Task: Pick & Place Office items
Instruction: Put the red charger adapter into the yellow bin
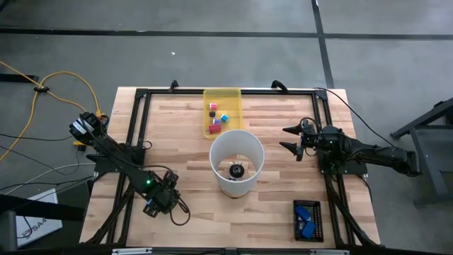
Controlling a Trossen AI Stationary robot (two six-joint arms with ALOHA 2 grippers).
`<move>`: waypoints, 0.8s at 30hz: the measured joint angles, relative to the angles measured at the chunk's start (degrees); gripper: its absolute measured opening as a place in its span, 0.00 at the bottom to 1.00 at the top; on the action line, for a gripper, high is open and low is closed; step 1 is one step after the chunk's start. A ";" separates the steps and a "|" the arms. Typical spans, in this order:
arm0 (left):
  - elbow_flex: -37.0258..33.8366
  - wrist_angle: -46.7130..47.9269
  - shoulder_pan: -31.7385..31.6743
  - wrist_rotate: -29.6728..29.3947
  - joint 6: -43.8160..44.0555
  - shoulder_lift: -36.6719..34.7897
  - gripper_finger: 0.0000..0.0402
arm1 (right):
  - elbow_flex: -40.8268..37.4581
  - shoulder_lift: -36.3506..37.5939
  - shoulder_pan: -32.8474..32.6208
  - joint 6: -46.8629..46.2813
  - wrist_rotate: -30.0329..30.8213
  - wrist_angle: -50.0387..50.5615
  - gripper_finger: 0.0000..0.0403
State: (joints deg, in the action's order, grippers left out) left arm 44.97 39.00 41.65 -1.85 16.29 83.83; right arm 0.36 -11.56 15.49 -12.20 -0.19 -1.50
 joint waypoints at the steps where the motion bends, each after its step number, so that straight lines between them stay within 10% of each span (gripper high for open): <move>1: 0.00 0.00 0.00 0.00 0.00 0.01 0.75 | 0.00 -0.01 -0.01 0.01 0.00 0.00 0.81; 24: 0.02 0.04 0.00 -0.33 -1.42 -0.02 0.52 | 0.00 0.00 -0.01 0.00 0.00 0.00 0.81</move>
State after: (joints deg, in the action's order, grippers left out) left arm 44.99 39.05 41.65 -2.17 14.87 83.81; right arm 0.36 -11.56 15.49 -12.19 -0.19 -1.50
